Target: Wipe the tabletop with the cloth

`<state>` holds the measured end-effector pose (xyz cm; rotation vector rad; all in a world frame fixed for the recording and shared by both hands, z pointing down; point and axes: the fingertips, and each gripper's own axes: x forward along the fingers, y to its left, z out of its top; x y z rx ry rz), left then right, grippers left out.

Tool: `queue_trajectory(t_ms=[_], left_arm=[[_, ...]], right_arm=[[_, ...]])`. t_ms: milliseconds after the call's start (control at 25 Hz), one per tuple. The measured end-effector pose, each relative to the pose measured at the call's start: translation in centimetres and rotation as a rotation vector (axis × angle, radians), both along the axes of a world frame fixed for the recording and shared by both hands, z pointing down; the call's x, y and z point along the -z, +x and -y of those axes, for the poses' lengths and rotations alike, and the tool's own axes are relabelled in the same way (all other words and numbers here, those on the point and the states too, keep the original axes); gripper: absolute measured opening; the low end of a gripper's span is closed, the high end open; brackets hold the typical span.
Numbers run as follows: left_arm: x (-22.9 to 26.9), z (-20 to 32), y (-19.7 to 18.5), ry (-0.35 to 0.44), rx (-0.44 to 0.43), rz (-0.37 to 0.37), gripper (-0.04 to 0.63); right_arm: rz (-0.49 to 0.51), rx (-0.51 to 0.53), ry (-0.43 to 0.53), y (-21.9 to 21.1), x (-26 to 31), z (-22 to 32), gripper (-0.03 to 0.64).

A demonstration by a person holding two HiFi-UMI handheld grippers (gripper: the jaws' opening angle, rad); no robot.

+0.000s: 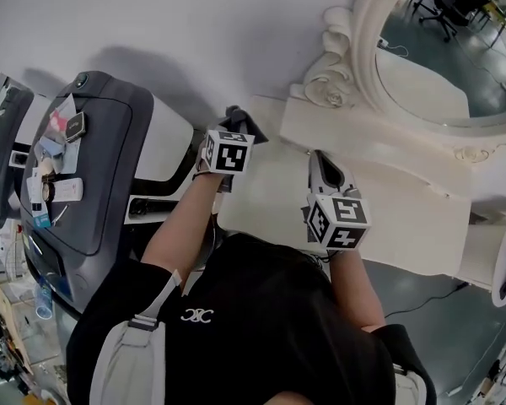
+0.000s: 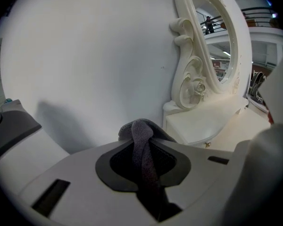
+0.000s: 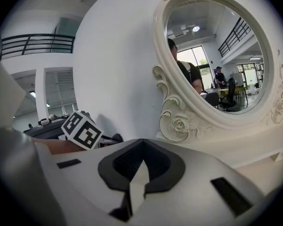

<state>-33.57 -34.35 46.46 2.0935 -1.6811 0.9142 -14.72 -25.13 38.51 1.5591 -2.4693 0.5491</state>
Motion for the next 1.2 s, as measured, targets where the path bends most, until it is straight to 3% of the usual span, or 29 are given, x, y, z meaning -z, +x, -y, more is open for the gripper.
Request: queue_trajectory(t_ms=[280, 480, 880, 1200], left_arm=[[-3.9, 5.6, 0.5, -0.049, -0.11, 0.046, 0.061], [-7.7, 8.7, 1.1, -0.076, -0.22, 0.135, 0.06], [-13.6, 11.2, 1.7, -0.196, -0.353, 0.151, 0.06], [-13.9, 12.5, 4.3, -0.155, -0.463, 0.167, 0.06]], right_arm=[[-0.019, -0.141, -0.032, 2.2, -0.9, -0.3, 0.003], [-0.053, -0.218, -0.085, 3.3, -2.3, -1.8, 0.003], [-0.119, -0.313, -0.13, 4.1, -3.4, -3.8, 0.003], [-0.143, -0.334, -0.146, 4.0, -3.8, -4.2, 0.003]])
